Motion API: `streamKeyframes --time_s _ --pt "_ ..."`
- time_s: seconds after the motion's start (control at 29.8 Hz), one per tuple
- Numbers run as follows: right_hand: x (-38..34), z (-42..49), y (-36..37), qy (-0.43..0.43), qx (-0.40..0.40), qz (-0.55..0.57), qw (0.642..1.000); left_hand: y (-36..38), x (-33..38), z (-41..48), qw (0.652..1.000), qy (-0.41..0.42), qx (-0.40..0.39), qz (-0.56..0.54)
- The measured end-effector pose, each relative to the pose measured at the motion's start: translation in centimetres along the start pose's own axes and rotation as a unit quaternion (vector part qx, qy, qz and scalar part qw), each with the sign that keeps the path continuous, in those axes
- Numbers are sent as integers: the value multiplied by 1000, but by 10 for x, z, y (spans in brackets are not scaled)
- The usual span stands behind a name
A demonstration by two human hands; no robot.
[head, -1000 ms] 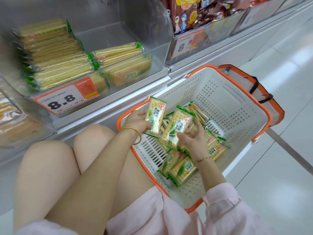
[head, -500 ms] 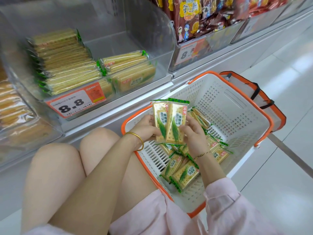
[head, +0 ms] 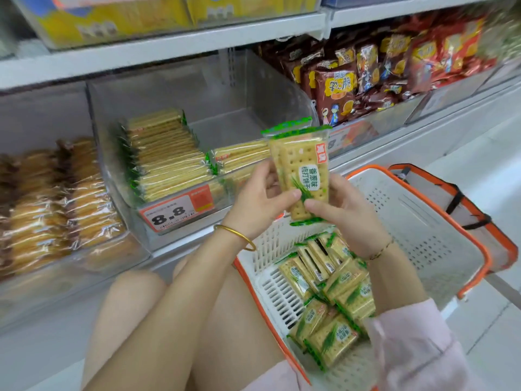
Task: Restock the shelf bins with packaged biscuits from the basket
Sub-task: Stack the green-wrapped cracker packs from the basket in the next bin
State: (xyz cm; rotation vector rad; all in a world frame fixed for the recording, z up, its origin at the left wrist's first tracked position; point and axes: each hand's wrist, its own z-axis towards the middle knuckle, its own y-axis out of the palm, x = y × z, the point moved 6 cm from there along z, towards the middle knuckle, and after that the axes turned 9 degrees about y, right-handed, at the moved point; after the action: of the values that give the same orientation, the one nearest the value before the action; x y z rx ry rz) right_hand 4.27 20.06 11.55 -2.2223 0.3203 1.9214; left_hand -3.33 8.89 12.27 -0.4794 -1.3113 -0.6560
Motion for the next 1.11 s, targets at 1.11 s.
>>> streamKeyframes --time_s 1.11 --pt "-17 227 66 53 -38 -577 814 -86 3 50 749 -79 57 655"
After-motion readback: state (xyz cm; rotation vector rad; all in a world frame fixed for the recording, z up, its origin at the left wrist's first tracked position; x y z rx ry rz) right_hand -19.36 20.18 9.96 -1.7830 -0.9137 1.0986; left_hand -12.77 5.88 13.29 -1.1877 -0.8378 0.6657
